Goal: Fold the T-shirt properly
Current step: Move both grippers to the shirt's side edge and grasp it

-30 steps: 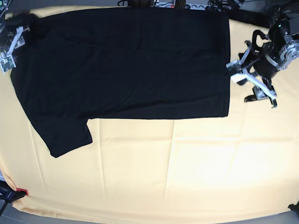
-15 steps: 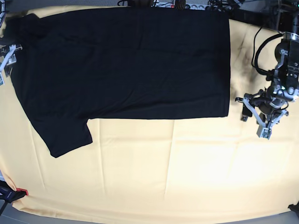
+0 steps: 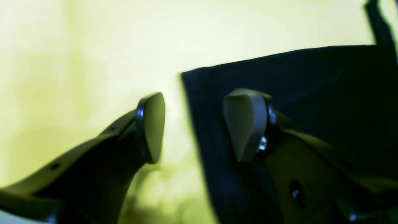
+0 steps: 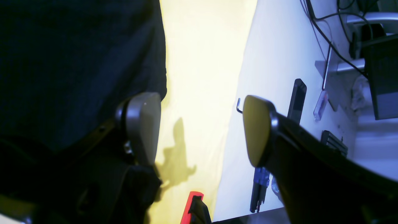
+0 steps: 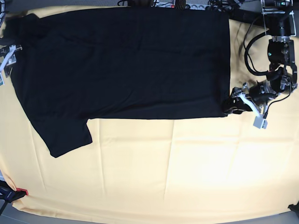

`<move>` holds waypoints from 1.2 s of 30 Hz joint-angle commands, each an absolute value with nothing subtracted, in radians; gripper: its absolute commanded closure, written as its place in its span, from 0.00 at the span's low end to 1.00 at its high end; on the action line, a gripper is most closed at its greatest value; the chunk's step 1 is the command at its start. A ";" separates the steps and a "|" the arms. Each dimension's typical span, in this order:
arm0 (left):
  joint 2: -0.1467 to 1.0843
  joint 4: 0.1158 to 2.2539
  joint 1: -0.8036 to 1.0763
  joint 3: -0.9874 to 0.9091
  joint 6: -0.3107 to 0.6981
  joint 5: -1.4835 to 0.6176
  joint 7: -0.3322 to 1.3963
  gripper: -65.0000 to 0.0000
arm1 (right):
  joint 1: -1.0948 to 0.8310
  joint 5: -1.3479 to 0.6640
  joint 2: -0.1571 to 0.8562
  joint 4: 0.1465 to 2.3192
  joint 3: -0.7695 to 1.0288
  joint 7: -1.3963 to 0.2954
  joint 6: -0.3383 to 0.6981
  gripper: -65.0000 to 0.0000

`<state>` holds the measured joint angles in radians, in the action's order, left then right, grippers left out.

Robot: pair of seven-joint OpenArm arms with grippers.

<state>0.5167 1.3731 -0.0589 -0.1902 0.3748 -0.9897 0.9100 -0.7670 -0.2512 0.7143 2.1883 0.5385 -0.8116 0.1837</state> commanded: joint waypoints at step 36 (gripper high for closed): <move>0.479 1.381 -0.251 -0.171 0.277 -0.871 0.854 1.00 | -0.105 -0.593 0.627 1.636 0.350 -0.690 0.386 0.33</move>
<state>0.4625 1.3659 -0.2279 -0.1638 0.2710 -0.8570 0.8719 -0.1139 -0.5953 0.5976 1.6176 0.3355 -0.7155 0.4000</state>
